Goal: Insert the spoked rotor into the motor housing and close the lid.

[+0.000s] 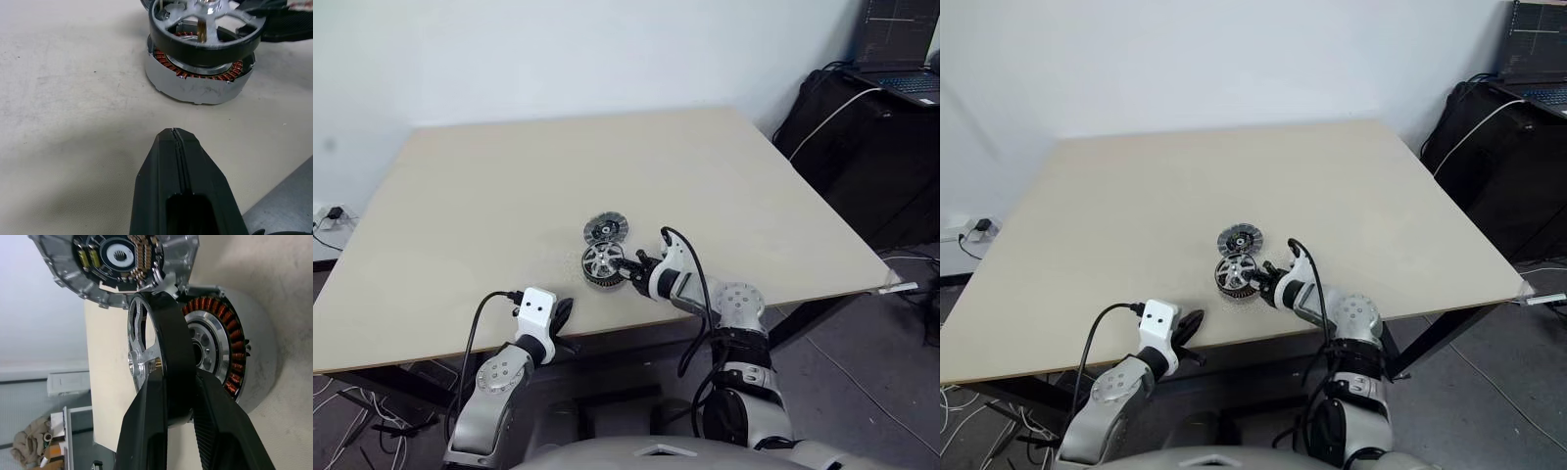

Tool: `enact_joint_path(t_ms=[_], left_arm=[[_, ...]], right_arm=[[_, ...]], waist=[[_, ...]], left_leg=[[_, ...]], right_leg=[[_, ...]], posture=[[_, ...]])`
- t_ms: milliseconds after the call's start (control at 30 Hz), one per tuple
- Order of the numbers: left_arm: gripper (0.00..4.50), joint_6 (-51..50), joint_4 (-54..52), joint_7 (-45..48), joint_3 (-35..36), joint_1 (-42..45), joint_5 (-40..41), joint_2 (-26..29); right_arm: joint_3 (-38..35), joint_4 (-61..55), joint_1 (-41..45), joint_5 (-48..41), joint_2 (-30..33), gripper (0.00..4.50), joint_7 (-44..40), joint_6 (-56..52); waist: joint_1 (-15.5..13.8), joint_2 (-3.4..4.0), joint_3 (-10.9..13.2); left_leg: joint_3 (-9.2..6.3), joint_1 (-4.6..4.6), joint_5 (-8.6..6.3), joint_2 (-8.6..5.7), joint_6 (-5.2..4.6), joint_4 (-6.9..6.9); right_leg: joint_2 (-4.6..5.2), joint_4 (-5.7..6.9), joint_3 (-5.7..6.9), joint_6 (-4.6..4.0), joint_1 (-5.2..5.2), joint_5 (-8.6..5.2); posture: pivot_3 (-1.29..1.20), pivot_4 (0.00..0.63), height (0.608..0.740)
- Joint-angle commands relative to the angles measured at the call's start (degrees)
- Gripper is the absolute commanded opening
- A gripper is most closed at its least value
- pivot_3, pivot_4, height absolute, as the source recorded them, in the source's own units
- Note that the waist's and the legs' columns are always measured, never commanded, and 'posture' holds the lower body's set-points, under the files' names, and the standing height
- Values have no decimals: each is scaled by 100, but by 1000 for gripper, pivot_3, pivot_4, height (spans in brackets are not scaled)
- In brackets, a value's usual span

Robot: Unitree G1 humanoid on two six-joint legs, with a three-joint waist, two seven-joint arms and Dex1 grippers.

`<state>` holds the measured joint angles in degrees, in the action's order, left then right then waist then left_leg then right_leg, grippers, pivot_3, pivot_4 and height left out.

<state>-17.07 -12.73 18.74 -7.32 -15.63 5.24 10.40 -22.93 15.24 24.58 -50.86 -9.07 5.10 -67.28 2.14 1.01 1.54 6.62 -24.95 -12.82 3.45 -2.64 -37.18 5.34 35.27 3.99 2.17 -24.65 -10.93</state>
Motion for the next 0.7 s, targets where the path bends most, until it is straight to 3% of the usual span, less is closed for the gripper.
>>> enact_joint_path(t_ms=[33,300,333,467,700], left_arm=[[0,97,-257,-14,0,29,33,-2],[0,87,-262,-18,-16,9,34,-14],[0,85,-264,-20,-17,6,33,-16],[0,82,-260,-27,-19,0,32,-25],[0,99,-245,-31,0,-3,44,-34]], right_arm=[[91,-47,37,-57,-242,390,-85,78],[75,58,1,34,-202,390,-80,175],[63,53,4,34,-185,1122,-79,170],[-8,-113,-2,-18,-102,2303,-35,142],[47,-1067,-174,130,304,2303,136,243]], waist=[[-1,0,0],[0,0,-1],[0,-1,-1],[-5,-2,-4],[-9,-1,-4]], left_leg=[[0,0,0,0,0,0],[0,2,0,1,0,0],[0,3,0,1,0,0],[-1,6,0,1,0,0],[-1,0,0,0,0,0]], right_leg=[[0,0,0,0,0,0],[-2,-1,0,1,3,1],[-2,-1,0,2,4,1],[-2,-1,0,2,7,2],[0,-5,1,3,4,2]], posture=[[0,0,740],[0,0,740],[0,0,740],[0,0,740],[0,0,740]])
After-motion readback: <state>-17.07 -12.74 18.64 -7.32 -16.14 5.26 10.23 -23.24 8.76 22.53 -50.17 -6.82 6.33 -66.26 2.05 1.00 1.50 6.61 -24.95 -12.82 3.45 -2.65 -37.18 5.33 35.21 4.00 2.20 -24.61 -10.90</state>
